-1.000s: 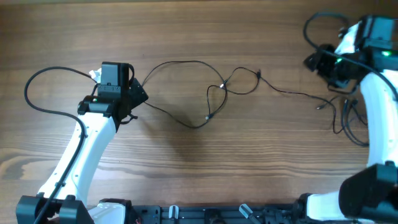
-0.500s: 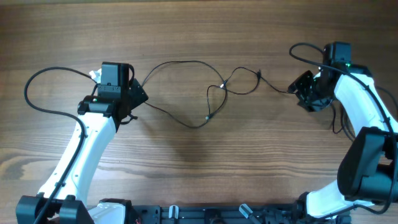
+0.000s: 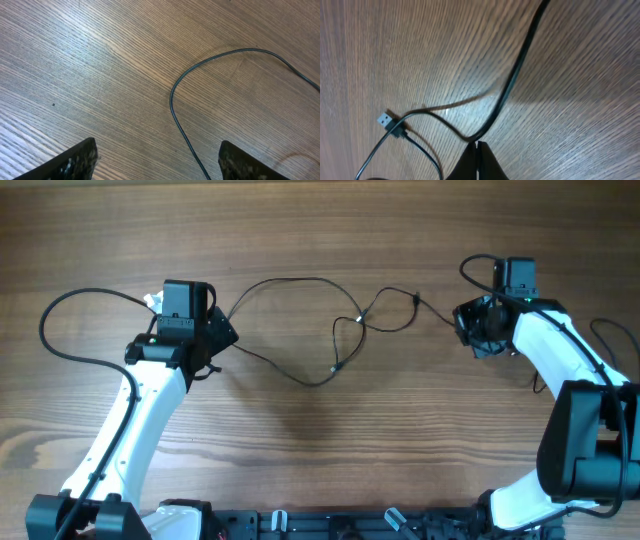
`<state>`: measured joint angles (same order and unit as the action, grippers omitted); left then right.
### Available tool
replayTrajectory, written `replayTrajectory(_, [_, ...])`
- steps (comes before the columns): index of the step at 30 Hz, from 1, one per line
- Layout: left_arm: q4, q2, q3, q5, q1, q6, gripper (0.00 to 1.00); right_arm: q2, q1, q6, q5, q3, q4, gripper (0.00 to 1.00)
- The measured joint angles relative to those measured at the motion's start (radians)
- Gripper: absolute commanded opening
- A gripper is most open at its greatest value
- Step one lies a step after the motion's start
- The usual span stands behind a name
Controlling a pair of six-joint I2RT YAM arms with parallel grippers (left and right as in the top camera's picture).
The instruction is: Untangle cables
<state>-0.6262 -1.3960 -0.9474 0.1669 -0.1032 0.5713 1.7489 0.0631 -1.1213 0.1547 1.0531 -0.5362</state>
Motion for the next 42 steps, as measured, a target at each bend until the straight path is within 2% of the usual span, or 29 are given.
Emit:
replayTrajectory(5, [-0.003,0.0,0.0,0.0,0.0,0.0,0.79,-0.001,0.0,0.135,-0.011,0.0,0.063,0.04])
replayTrajectory(10, [-0.011,0.0,0.0,0.0,0.0,0.0,0.79,-0.067,0.038,0.307,-0.011,0.06,0.028,0.05])
replayTrajectory(11, [-0.012,0.0,0.0,0.0,0.0,0.0,0.79,-0.088,0.05,0.319,-0.011,0.076,0.025,0.14])
replayTrajectory(14, [-0.012,0.0,0.0,0.0,0.0,0.0,0.79,-0.166,0.085,0.388,0.005,0.124,0.029,0.29])
replayTrajectory(15, [-0.012,0.0,0.0,0.0,0.0,0.0,0.79,-0.188,0.09,0.436,0.021,0.132,0.029,0.33])
replayTrajectory(16, [-0.013,0.0,0.0,0.0,0.0,0.0,0.79,-0.203,0.088,0.531,0.049,0.137,0.025,0.43])
replayTrajectory(18, [-0.014,0.0,0.0,0.0,0.0,0.0,0.79,-0.196,0.072,0.734,0.077,0.137,-0.012,0.44])
replayTrajectory(19, [-0.014,0.0,0.0,0.0,0.0,0.0,0.79,-0.19,0.064,0.88,0.085,0.133,-0.031,0.47])
replayTrajectory(21, [-0.014,0.0,0.0,0.0,0.0,0.0,0.79,-0.154,0.051,1.042,0.095,0.126,-0.069,0.54])
replayTrajectory(25, [-0.014,0.0,0.0,0.0,0.0,0.0,0.79,-0.056,0.051,1.26,0.053,0.113,-0.077,0.63])
replayTrajectory(31, [-0.014,0.0,0.0,0.0,0.0,0.0,0.79,0.027,0.051,1.437,0.019,0.112,-0.076,0.63])
replayTrajectory(33, [-0.014,0.0,0.0,0.0,0.0,0.0,0.79,0.045,0.051,1.464,0.006,0.112,-0.069,0.59])
replayTrajectory(42, [-0.014,0.0,0.0,0.0,0.0,0.0,0.79,0.084,0.051,1.569,-0.011,0.112,-0.08,0.61])
